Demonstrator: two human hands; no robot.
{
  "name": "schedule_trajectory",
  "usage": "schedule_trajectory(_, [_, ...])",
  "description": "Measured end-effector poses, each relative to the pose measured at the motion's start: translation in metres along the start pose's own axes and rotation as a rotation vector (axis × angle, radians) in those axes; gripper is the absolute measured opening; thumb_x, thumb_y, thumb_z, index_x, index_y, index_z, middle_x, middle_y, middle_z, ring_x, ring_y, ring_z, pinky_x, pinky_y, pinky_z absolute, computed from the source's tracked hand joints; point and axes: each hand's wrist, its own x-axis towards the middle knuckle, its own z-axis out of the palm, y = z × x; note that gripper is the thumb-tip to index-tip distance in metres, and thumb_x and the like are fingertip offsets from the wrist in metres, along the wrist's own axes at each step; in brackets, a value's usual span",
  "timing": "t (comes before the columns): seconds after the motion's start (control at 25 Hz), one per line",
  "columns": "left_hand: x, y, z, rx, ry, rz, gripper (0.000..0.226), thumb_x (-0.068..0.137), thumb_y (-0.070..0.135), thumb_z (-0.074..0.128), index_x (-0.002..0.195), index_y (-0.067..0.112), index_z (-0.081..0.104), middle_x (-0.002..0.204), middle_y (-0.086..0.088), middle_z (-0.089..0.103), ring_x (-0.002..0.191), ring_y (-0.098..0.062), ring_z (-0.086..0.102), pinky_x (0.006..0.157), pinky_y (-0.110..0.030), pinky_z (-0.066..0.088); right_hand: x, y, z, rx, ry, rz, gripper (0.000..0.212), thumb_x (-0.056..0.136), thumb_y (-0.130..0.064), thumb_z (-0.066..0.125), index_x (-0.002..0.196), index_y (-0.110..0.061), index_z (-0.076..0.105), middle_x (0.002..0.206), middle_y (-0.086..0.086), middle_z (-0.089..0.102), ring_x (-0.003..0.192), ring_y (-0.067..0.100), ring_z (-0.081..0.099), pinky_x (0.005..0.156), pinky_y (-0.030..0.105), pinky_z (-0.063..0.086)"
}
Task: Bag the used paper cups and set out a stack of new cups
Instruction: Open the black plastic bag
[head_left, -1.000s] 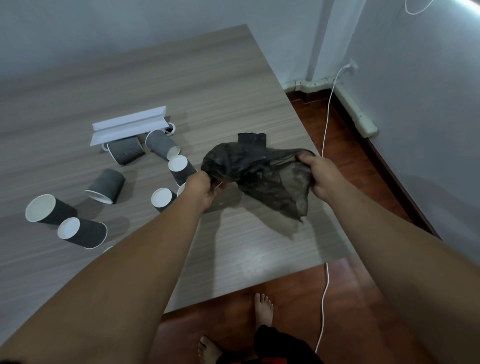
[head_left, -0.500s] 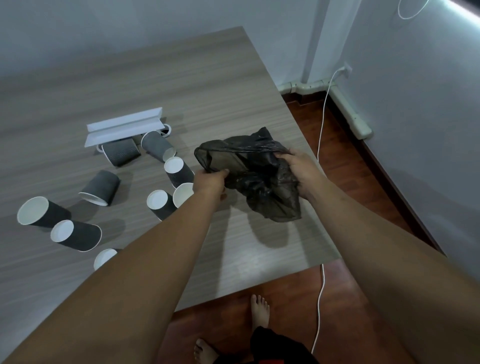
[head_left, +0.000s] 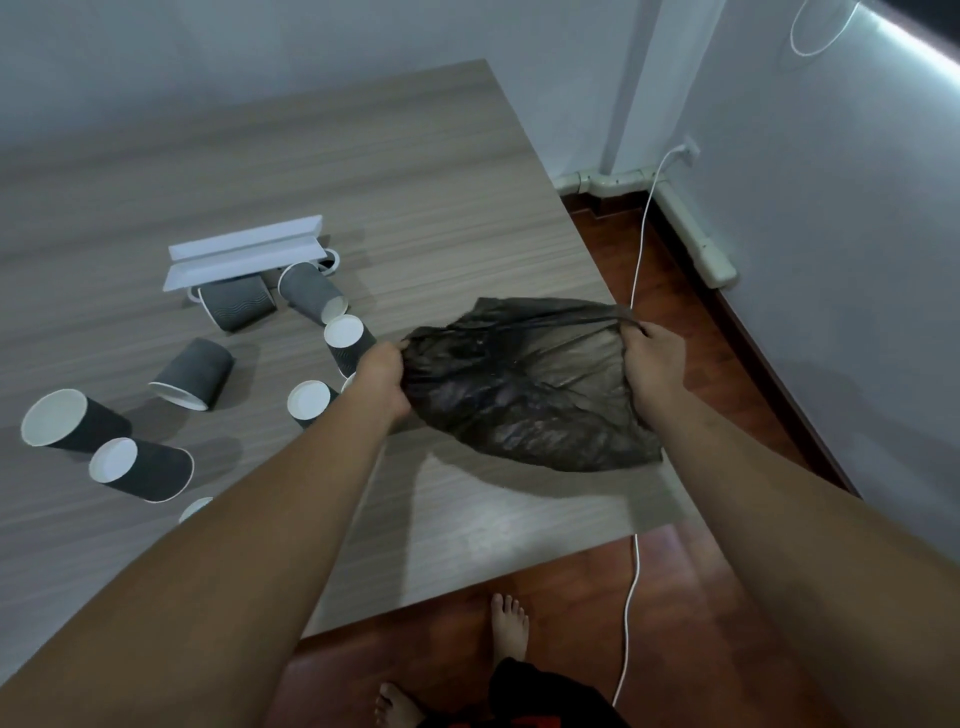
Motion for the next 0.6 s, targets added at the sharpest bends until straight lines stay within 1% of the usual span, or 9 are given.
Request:
schedule_trajectory(0.12, [-0.020,0.021,-0.020,0.398,-0.168,-0.016,0.031,0.089,0.041,0.065,0.095,0.012,0.075,0.090,-0.010,0.078,0.083,-0.027,0.074,0.083,-0.038,0.057,0.005,-0.018,-0.002,-0.130,0.057,-0.126,0.028,0.090,-0.025,0.049,0.072,-0.007,0.062,0.075,0.010,0.060,0.070,0.022,0.052,0.060,0.030,0.036])
schedule_trajectory(0.2, [-0.022,0.030,-0.039,0.962,-0.262,0.116,0.041,0.073,0.043,0.083,0.102,0.015,0.076,0.098,-0.004,0.077,0.092,-0.020,0.073,0.086,-0.028,0.055,0.009,-0.028,-0.004,-0.198,0.077,-0.180,0.026,0.089,-0.021,0.047,0.066,-0.011,0.055,0.071,0.010,0.057,0.071,0.025,0.050,0.064,0.034,0.035])
schedule_trajectory(0.28, [-0.016,0.031,-0.052,1.439,-0.112,0.416,0.024,0.077,0.026,0.082,0.095,0.015,0.072,0.089,-0.002,0.072,0.087,-0.018,0.069,0.067,-0.020,0.047,0.009,-0.033,-0.003,-0.231,0.098,-0.259,0.029,0.087,-0.016,0.045,0.059,-0.013,0.048,0.064,0.005,0.051,0.068,0.025,0.047,0.063,0.035,0.033])
schedule_trajectory(0.32, [-0.008,0.029,-0.059,1.482,0.070,0.550,0.017,0.080,0.020,0.077,0.095,0.013,0.072,0.087,-0.008,0.069,0.088,-0.026,0.067,0.064,-0.026,0.043,0.005,-0.035,-0.003,-0.233,0.119,-0.311,0.028,0.087,-0.014,0.044,0.059,-0.013,0.049,0.064,0.004,0.052,0.068,0.024,0.049,0.063,0.034,0.035])
schedule_trajectory(0.36, [-0.004,0.028,-0.064,1.429,0.257,0.618,0.016,0.082,0.019,0.073,0.096,0.011,0.073,0.091,-0.014,0.070,0.093,-0.033,0.065,0.067,-0.030,0.043,0.001,-0.035,-0.003,-0.234,0.142,-0.366,0.025,0.086,-0.012,0.043,0.064,-0.012,0.053,0.066,0.005,0.055,0.069,0.023,0.051,0.063,0.033,0.036])
schedule_trajectory(0.4, [-0.003,0.026,-0.066,1.168,0.375,0.561,0.018,0.085,0.020,0.071,0.099,0.008,0.073,0.096,-0.018,0.072,0.096,-0.035,0.065,0.073,-0.034,0.047,-0.003,-0.034,-0.003,-0.243,0.161,-0.405,0.023,0.086,-0.011,0.042,0.070,-0.009,0.059,0.070,0.007,0.058,0.070,0.023,0.054,0.063,0.032,0.038])
schedule_trajectory(0.44, [-0.004,0.025,-0.062,0.767,0.369,0.417,0.018,0.089,0.019,0.068,0.101,0.006,0.071,0.097,-0.017,0.074,0.095,-0.034,0.066,0.081,-0.040,0.050,-0.005,-0.030,-0.004,-0.247,0.172,-0.406,0.023,0.087,-0.011,0.042,0.074,-0.007,0.062,0.073,0.008,0.061,0.071,0.023,0.056,0.063,0.030,0.038])
schedule_trajectory(0.52, [-0.008,0.025,-0.056,0.145,0.174,0.095,0.014,0.098,0.013,0.055,0.094,0.004,0.064,0.074,-0.016,0.075,0.082,-0.031,0.065,0.092,-0.044,0.048,-0.007,-0.021,-0.005,-0.192,0.174,-0.298,0.027,0.089,-0.016,0.045,0.076,-0.006,0.066,0.077,0.008,0.065,0.075,0.026,0.060,0.063,0.028,0.040])
schedule_trajectory(0.6, [-0.008,0.029,-0.053,-0.038,0.112,0.017,0.021,0.102,0.011,0.047,0.091,0.003,0.063,0.058,-0.015,0.071,0.067,-0.030,0.067,0.096,-0.041,0.046,-0.008,-0.013,-0.005,0.041,0.109,-0.049,0.028,0.093,-0.024,0.051,0.075,-0.012,0.068,0.073,0.003,0.067,0.069,0.020,0.066,0.058,0.024,0.049])
